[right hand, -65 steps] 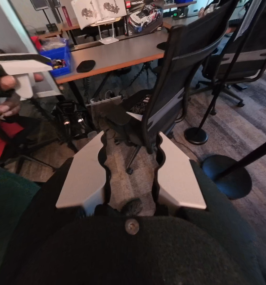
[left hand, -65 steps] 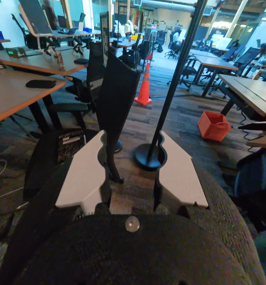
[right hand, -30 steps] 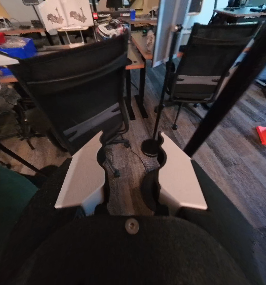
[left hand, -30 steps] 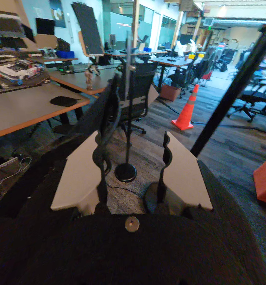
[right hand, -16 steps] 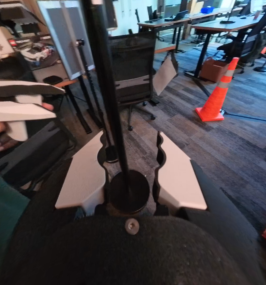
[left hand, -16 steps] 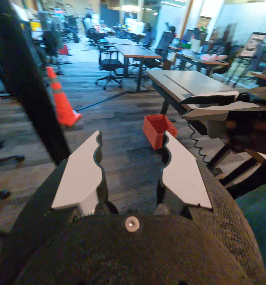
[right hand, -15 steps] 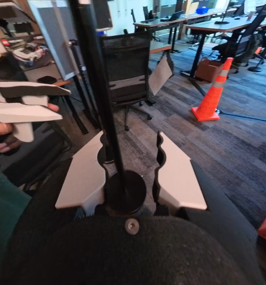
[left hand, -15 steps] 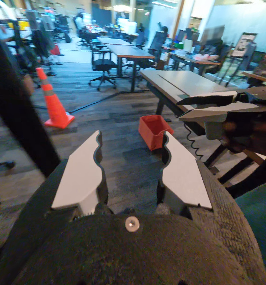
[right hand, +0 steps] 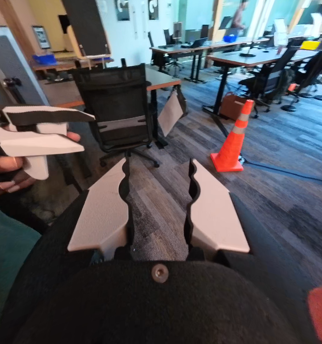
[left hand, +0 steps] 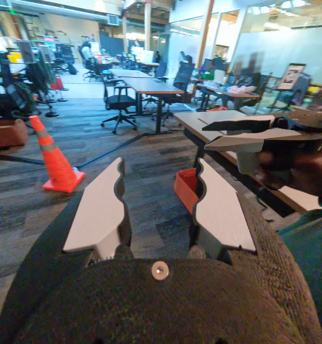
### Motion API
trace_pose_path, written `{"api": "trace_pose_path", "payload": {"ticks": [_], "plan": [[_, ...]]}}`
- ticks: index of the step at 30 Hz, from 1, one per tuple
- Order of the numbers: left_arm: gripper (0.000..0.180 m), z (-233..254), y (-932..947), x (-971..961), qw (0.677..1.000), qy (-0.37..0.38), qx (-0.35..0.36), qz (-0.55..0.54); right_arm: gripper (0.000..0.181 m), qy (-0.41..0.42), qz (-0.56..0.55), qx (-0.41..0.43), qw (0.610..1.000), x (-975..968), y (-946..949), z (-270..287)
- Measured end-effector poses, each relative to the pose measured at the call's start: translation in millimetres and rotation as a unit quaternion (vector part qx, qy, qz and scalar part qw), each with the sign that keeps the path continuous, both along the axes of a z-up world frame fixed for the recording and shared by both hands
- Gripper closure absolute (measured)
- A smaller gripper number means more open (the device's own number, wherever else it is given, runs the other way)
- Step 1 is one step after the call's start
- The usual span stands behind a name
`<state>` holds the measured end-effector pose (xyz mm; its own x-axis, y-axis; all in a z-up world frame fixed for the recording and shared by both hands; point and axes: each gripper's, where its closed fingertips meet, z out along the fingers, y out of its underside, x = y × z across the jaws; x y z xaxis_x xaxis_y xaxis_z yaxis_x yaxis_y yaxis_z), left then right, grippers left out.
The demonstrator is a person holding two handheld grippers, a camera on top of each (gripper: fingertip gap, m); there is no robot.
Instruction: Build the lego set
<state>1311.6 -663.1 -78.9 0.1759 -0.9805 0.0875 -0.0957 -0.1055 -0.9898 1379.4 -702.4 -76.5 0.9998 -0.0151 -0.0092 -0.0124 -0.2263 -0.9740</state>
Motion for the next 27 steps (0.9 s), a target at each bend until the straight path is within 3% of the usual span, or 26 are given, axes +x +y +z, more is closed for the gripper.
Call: {"api": "trace_pose_path", "payload": {"ticks": [5,9,14,19,27], "plan": [[0.104,-25.8,100.8,17.2,0.99,0.025,-0.024,0.133,0.119,0.014,0.11,-0.021,0.994,34.7,99.6,-28.3],[0.104,-34.8,190.4,25.5,0.964,0.031,-0.029,0.262,0.119,0.003,0.19,-0.026,0.981,76.8,181.0,-35.4],[0.103,-1.1,288.1,32.1,0.922,0.004,-0.024,0.387,0.119,0.009,0.272,-0.015,0.962,136.0,284.8,-15.9],[0.103,-0.3,354.0,28.5,0.887,0.018,-0.024,0.461,0.118,-0.012,0.336,-0.025,0.942,169.0,385.2,-12.1],[0.105,-43.2,482.5,23.6,0.857,0.026,-0.056,0.511,0.117,0.037,0.374,-0.043,0.925,151.5,518.1,-36.6]]}}
